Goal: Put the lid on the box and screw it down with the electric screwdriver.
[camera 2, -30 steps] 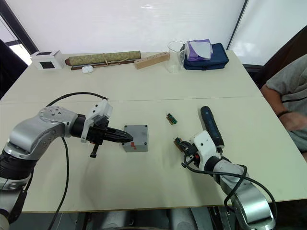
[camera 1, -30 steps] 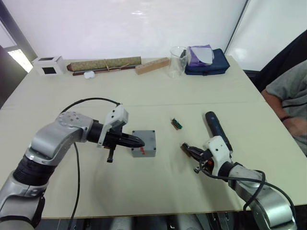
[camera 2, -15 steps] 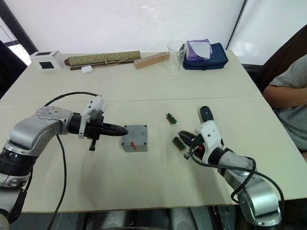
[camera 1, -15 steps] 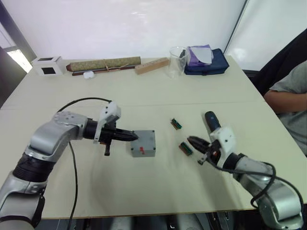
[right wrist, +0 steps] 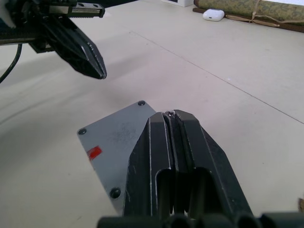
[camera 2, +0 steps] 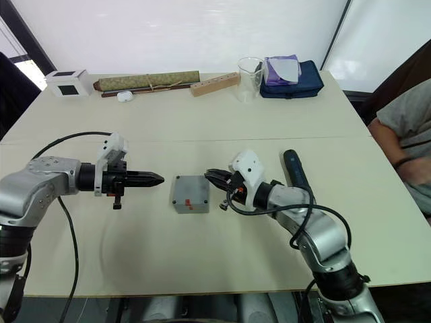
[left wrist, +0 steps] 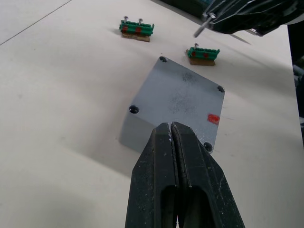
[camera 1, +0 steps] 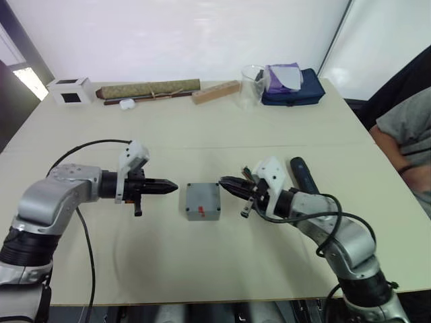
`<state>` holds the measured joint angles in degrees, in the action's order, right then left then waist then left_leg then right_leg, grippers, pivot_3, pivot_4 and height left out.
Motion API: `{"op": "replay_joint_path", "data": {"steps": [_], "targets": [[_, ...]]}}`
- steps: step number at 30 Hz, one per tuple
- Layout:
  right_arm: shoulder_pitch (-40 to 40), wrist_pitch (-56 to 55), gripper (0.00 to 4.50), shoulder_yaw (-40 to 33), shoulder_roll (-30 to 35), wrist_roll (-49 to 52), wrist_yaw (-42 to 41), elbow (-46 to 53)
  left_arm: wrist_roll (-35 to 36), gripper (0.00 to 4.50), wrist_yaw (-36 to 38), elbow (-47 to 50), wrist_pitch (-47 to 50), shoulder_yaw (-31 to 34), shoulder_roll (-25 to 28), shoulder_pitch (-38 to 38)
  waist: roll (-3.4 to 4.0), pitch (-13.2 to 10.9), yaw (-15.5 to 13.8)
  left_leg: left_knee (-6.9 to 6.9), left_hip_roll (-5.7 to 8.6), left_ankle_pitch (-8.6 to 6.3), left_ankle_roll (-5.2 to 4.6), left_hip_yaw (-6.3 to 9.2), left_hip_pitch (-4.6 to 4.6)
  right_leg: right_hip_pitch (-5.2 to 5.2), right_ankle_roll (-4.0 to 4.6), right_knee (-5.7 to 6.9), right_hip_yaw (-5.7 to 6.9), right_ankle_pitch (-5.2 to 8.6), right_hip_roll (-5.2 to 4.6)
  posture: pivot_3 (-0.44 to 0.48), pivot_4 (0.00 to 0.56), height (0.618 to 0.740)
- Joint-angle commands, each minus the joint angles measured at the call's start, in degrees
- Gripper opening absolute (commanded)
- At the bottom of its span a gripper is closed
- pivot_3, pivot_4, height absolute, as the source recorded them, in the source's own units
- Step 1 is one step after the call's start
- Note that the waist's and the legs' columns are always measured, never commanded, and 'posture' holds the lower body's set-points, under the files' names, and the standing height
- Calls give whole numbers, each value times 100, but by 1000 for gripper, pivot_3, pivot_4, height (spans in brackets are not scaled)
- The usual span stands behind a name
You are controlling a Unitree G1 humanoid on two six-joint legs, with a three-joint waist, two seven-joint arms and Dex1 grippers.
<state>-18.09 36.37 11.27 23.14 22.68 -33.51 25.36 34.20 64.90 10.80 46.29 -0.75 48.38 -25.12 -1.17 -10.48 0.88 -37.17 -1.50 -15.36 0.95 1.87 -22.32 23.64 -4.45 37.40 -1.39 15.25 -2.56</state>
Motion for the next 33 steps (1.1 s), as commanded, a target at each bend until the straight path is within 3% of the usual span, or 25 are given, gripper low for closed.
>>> {"op": "replay_joint_path", "data": {"steps": [1, 33], "targets": [[-113, -314, 21, 108, -101, -151, -68, -168, 133, 0, -120, 317, 69, 205, 36, 62, 0, 0, 4, 0, -2, 0, 0, 1, 0, 1, 0, 1, 1, 0, 3, 0, 150, 740], [-130, -646, 21, 182, -242, -612, -105, -686, 216, 0, -280, 342, 108, 68, -114, -60, 0, 0, 4, 1, -1, 0, 0, 2, 0, 4, 0, 6, 1, 0, 4, 0, 150, 740]]}}
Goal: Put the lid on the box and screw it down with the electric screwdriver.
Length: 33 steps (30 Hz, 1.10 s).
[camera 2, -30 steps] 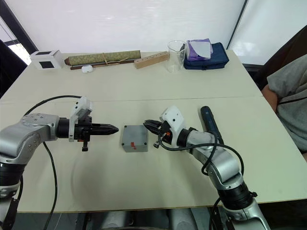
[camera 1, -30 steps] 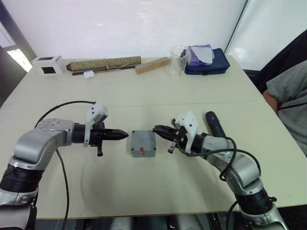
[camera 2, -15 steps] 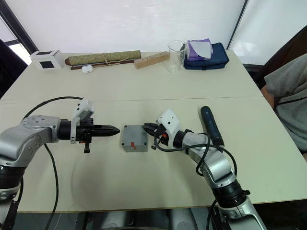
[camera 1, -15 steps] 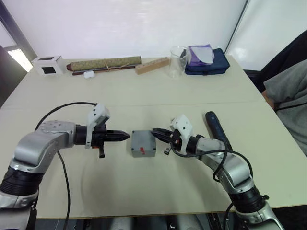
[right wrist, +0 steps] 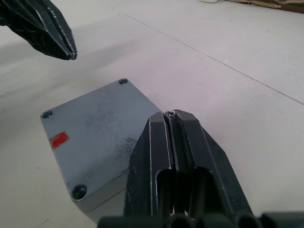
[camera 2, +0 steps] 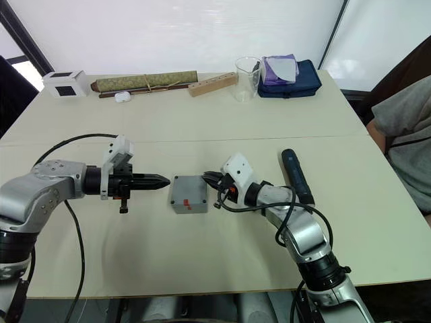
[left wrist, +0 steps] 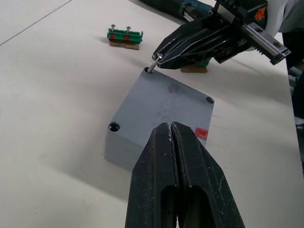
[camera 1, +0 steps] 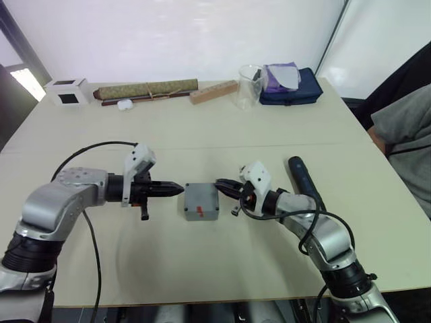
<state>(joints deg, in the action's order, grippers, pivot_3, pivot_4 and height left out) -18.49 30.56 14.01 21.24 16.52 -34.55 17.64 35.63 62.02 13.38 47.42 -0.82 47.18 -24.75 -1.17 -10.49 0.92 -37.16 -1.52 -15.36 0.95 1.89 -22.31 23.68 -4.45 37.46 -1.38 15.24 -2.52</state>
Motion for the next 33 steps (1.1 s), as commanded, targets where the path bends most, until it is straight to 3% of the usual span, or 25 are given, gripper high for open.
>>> {"op": "replay_joint_path", "data": {"steps": [1, 9, 18, 22, 27, 28, 30, 32, 33], "targets": [[-84, -79, 21, -69, -50, -23, 3, 67, 68, 0, 4, 84, -8, 67, -4, -106, 0, 0, 2, 0, 0, 0, 0, 0, 0, 0, 0, 0, 0, 0, 0, 0, 150, 740], [-60, -9, 21, 78, -53, -168, 18, 8, 65, 0, 14, 99, -16, 35, -34, -134, 0, 0, 1, 0, 0, 0, 0, 0, 0, 0, 0, 0, 0, 0, 0, 0, 150, 740], [-107, 153, 3266, -116, -18, -67, 18, 162, 95, 0, 1, 75, -13, 37, -135, -231, 0, 0, 4, 0, 0, 0, 0, 0, 0, 0, 0, 0, 0, 0, 0, 0, 150, 740], [-113, 425, 3266, -344, -2, 131, 44, 421, 186, 0, -20, 66, 39, 84, -262, -356, 0, 0, -3, 0, 0, 0, 0, 0, 0, 0, 0, 0, 0, 0, 0, 0, 150, 740], [-189, 1899, 3266, -1922, 188, 1344, 568, 1512, 194, 0, 11, 202, 53, -150, -493, -879, 1, -2, -35, -5, 4, 1, 1, 3, -7, -2, -1, 0, 2, -1, -5, 0, 150, 740], [-187, 2189, 3858, -2136, 328, 1547, 572, 1648, 177, 0, 39, 246, 62, -219, -499, -937, 1, -2, -27, -8, 6, 1, 1, 3, -7, -2, -2, -1, 2, -1, -8, 0, 150, 740], [-344, 2756, 4306, -2714, 657, 1857, 727, 1826, 240, 0, 218, 303, 37, -332, -528, -1132, 2, -3, -22, -6, 7, 1, 1, 1, -5, -5, -1, -3, 0, -1, -9, 0, 150, 740], [-738, 3661, 4465, -3388, 967, 2224, 998, 1747, 115, 0, 439, 317, -179, -537, -521, -1275, 8, -7, -15, -2, 7, 1, 1, 1, -6, -2, -1, -4, 1, -1, -7, 0, 150, 740], [-1106, 4768, 4465, -3667, 1326, 2415, 1050, 1387, 15, 0, 591, 331, -317, -673, -488, -1343, 14, -10, 8, -4, 7, 1, 1, 1, -6, -1, -1, -2, 0, -1, -7, 0, 150, 740]]}}
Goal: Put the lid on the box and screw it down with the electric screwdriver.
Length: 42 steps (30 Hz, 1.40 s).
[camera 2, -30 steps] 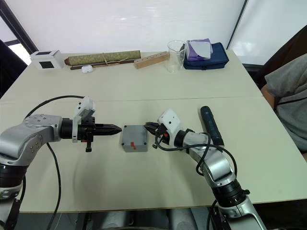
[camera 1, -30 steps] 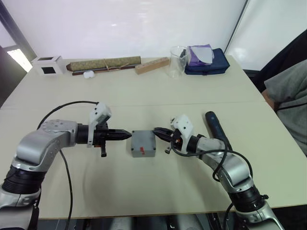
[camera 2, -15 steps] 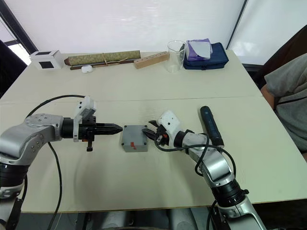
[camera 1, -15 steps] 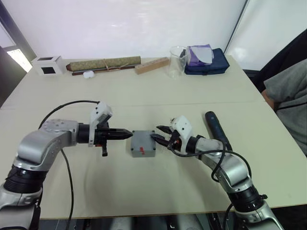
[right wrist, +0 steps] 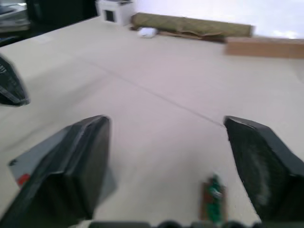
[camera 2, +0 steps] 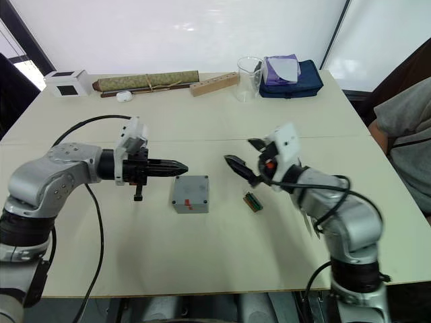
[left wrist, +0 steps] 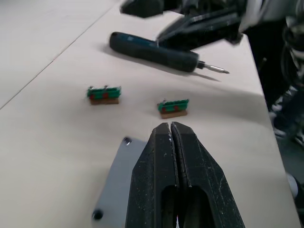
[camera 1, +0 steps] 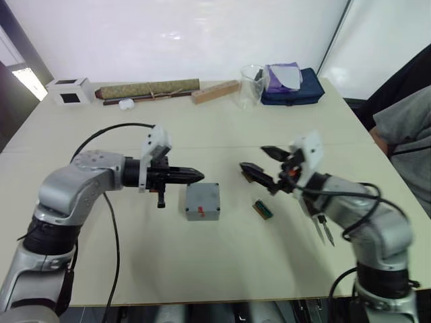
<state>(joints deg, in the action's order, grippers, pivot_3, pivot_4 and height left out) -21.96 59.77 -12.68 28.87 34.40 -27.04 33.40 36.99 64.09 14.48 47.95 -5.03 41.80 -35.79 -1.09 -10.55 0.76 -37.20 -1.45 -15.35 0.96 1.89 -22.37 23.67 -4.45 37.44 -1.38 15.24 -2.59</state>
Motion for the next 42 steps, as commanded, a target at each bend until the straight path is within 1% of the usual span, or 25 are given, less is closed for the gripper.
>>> {"op": "replay_joint_path", "data": {"steps": [1, 2, 3, 4, 6, 7, 10, 12, 13, 14, 18, 22, 25, 30, 33, 34, 35, 36, 37, 38, 39, 42], "targets": [[-977, 2621, 4465, -951, 1158, 784, 310, -533, -255, 0, 520, 238, -531, -400, 92, -295, 27, -15, 31, -2, -2, 0, 0, -1, 3, -1, 1, 2, -3, 0, 3, 0, 150, 740], [-1124, 3068, 4465, -877, 1522, 727, 349, -702, -358, 0, 601, 254, -660, -513, 110, -331, 40, -23, 17, 0, -1, 0, 0, -8, 4, 0, 6, 0, -8, -1, 1, 0, 150, 740], [-1214, 3273, 4465, -770, 1837, 634, 414, -821, -449, 0, 656, 270, -761, -610, 123, -369, 39, -22, 7, -1, 1, 0, 0, -11, 3, 0, 9, -1, -9, 0, -2, 0, 150, 740], [-1221, 3273, 4465, -609, 2151, 611, 435, -908, -496, 0, 692, 289, -822, -673, 119, -405, 32, -19, 1, 4, 0, 0, -1, -10, 4, 1, 25, -6, -8, 9, 0, 0, 150, 740], [-1119, 3273, 4465, -357, 2696, 895, 325, -1234, -627, 0, 790, 324, -982, -798, 116, -485, 37, -21, 1, 13, -6, -2, -5, -4, 1, 3, 24, -12, -4, 9, 10, 0, 150, 740], [-1064, 3273, 4465, -258, 2900, 1069, 265, -1407, -694, 0, 821, 332, -1052, -856, 107, -521, 37, -21, 0, 13, -6, -4, -9, -4, -1, 5, 12, -12, -4, 3, 10, 0, 150, 740], [-965, 3273, 4465, 3, 3240, 1436, 116, -1812, -836, 0, 841, 357, -1157, -985, 55, -596, 36, -23, 29, 10, -5, -9, -17, -13, -4, 7, 7, -16, -10, 1, 10, 0, 150, 740], [-1020, 3273, 4465, 289, 3235, 1892, 75, -2354, -893, 0, 867, 340, -1242, -999, 52, -562, 34, -24, 43, 6, -4, -9, -18, -19, -4, 7, 5, -18, -15, 0, 8, 0, 150, 740], [-1104, 3273, 4465, 510, 3215, 1920, 46, -2629, -921, 0, 871, 318, -1287, -991, 54, -517, 33, -24, 45, 4, -5, -9, -18, -19, -4, 6, 4, -19, -16, 0, 9, 0, 150, 740], [-1216, 3273, 4465, 690, 3191, 1763, 82, -2818, -927, 0, 836, 314, -1283, -965, 42, -469, 34, -24, 43, 3, -5, -9, -18, -19, -4, 6, 4, -19, -16, 0, 9, 0, 150, 740], [-1842, 3273, 4465, 1828, 3501, 1476, -510, -3371, -878, 0, 637, 380, -1153, -784, 78, -213, 46, -31, 38, 2, -5, -9, -18, -23, -5, 10, 4, -18, -20, 0, 10, 0, 150, 740], [-2376, 3221, 4465, 2531, 3491, 1078, -944, -3878, -864, 0, 410, 536, -1062, -796, -5, -85, 44, -33, 22, 3, -6, -9, -18, -19, -15, 23, 1, -17, -18, 0, 11, 0, 150, 740], [-2701, 3101, 4465, 3198, 3368, 769, -1263, -4074, -824, 0, 187, 723, -952, -751, -35, 114, 44, -33, 13, 3, -5, -9, -18, -21, -18, 24, 1, -17, -18, 0, 9, 0, 150, 740], [-2837, 2890, 4465, 4040, 3378, 375, -1786, -4009, -782, 0, -107, 1013, -794, -701, -77, 335, 43, -33, 15, 2, -5, -9, -18, -19, -18, 27, 1, -15, -17, 0, 10, 0, 150, 740], [-2897, 2756, 3836, 4389, 3272, 66, -1905, -4044, -738, 0, -334, 1121, -681, -647, -154, 498, 40, -31, 18, 1, -6, -9, -18, -17, -17, 24, 1, -15, -15, 0, 10, 0, 150, 740], [-2924, 2710, 3559, 4500, 3263, -22, -1980, -4060, -723, 0, -399, 1162, -648, -634, -185, 545, 39, -31, 23, 0, -6, -9, -18, -17, -17, 23, 1, -15, -15, 0, 10, 0, 150, 740], [-2954, 2658, 3098, 4603, 3252, -119, -2059, -4097, -702, 0, -468, 1191, -613, -621, -223, 576, 39, -30, 27, -1, -6, -9, -18, -16, -16, 22, 1, -15, -15, 0, 11, 0, 150, 740], [-2996, 2616, 2885, 4703, 3225, -220, -2130, -4156, -690, 0, -528, 1202, -593, -613, -257, 596, 39, -30, 24, -1, -6, -9, -18, -16, -14, 20, 1, -15, -14, 0, 11, 0, 150, 740], [-3057, 2553, 2498, 4840, 3165, -354, -2189, -4254, -690, 0, -580, 1181, -594, -601, -297, 612, 36, -29, 23, -1, -6, -9, -18, -15, -12, 19, 1, -14, -14, 0, 11, 0, 150, 740], [-3109, 2505, 2252, 4962, 3108, -472, -2255, -4351, -694, 0, -634, 1168, -595, -601, -336, 622, 35, -28, 25, -1, -6, -9, -18, -14, -12, 19, 1, -15, -13, 0, 11, 0, 150, 740], [-3163, 2494, 2156, 5063, 3044, -551, -2318, -4448, -701, 0, -662, 1143, -606, -602, -365, 627, 25, -22, 30, -2, -6, -9, -18, -14, -11, 17, 1, -14, -12, 0, 11, 0, 150, 740], [-3231, 2328, 2156, 5328, 3014, -816, -2581, -4583, -706, 0, -741, 1151, -590, -632, -430, 628, -1, -9, 41, -3, -8, -9, -18, -13, 7, -3, 2, -17, -12, 0, 13, 0, 150, 740]]}}
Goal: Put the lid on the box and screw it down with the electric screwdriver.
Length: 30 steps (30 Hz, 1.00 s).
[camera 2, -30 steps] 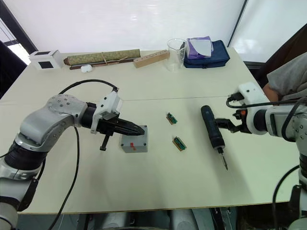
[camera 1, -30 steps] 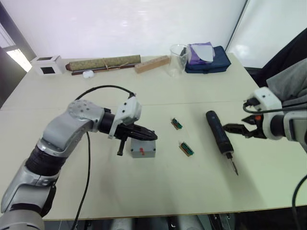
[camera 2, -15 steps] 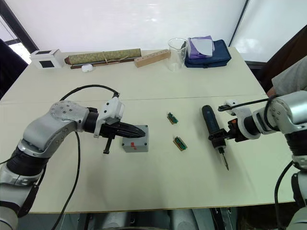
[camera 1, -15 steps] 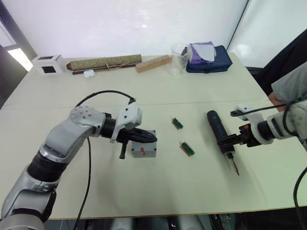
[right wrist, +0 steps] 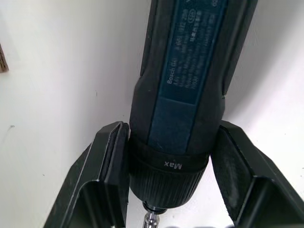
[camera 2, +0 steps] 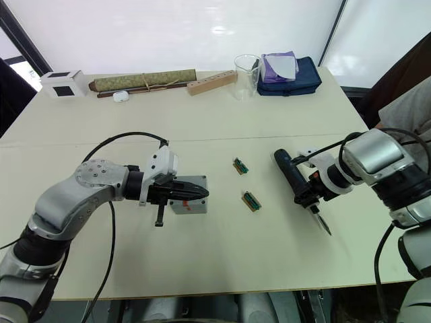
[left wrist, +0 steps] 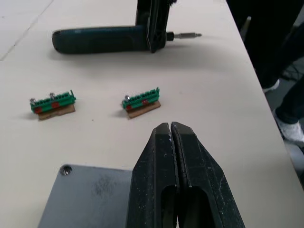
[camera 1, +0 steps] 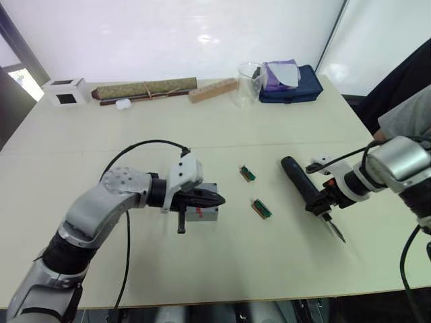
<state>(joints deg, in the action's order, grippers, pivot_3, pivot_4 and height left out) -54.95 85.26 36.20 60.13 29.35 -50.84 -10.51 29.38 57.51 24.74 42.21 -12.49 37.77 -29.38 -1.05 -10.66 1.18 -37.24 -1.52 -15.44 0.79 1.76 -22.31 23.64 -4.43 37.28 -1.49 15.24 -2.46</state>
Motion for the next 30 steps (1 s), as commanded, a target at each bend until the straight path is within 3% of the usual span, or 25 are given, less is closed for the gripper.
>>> {"op": "replay_joint_path", "data": {"steps": [1, 5, 8, 10, 12, 15, 17, 19, 23, 26, 30], "targets": [[50, -224, 2155, 481, -132, -353, -284, -233, 49, 0, -93, 123, -22, 104, -33, -10, -11, 7, -2, -1, 0, 0, 0, 1, 4, -6, 1, -1, 2, 0, 0, 0, 150, 740], [13, -455, 2155, 641, -195, -650, -598, -486, 32, 0, -144, 55, -51, 127, -39, 23, -32, 20, -6, -6, 0, 0, 0, 3, 13, -20, 5, -4, 3, 2, -1, 0, 150, 740], [-317, -735, 2155, 269, -438, -889, -616, -1091, 40, 0, -152, -36, -67, 191, 0, 77, -56, 34, 7, -9, 0, 0, 0, 3, 17, -23, 5, -4, 3, 1, -1, 0, 150, 740], [-983, -777, 2155, -537, -691, -836, -511, -1901, 42, 0, -115, -272, -86, 286, 45, 88, -64, 33, 77, -11, -3, 0, 0, -1, 27, -29, 14, -5, 2, -5, 0, 0, 150, 740], [-1356, -659, 2155, -1052, -850, -763, -443, -2329, 25, 0, -27, -480, -164, 361, 110, 105, 10, -13, 133, -13, 1, 4, 6, -12, 19, -19, 23, -5, -4, -19, -9, 0, 150, 740], [-1520, -382, 2155, -2233, -958, -406, -252, -2411, 8, 0, 95, -870, -272, 473, 170, 42, 42, -32, 115, -9, 8, 11, 17, -14, -23, 34, -5, 11, -11, -41, -9, 0, 150, 740], [-1408, -111, 2155, -3418, -1123, -49, -14, -2156, -9, 0, 167, -1085, -324, 521, 200, -14, 44, -31, 91, -5, 4, 13, 19, -2, -61, 78, -4, 30, -5, -42, 0, 0, 150, 740], [-994, 54, 2155, -5063, -1570, 422, 397, -1239, -39, 0, 247, -1253, -353, 524, 238, -85, 44, -30, 71, -2, -1, 15, 21, 5, -93, 106, 2, 27, 0, -38, 6, 0, 150, 740], [-276, 431, 2155, -7160, -3194, 955, 1385, 1156, -101, 0, 460, -1588, -402, 511, 343, -247, 46, -30, 72, 6, -2, 23, 35, -6, -117, 128, 1, 17, -3, -38, -2, 0, 150, 740], [-104, 333, 2155, -7836, -4243, 1159, 2043, 2349, -146, 0, 578, -1770, -439, 504, 376, -341, 49, -31, 64, 7, 0, 34, 54, -2, -117, 129, -1, 29, -1, -39, -6, 0, 150, 740], [383, -467, 2155, -7736, -5474, 1510, 2613, 3645, -255, 0, 744, -2107, -514, 491, 405, -488, 48, -31, 8, -2, 7, 47, 76, 1, -108, 124, -9, 49, 1, -45, -12, 0, 150, 740]]}}
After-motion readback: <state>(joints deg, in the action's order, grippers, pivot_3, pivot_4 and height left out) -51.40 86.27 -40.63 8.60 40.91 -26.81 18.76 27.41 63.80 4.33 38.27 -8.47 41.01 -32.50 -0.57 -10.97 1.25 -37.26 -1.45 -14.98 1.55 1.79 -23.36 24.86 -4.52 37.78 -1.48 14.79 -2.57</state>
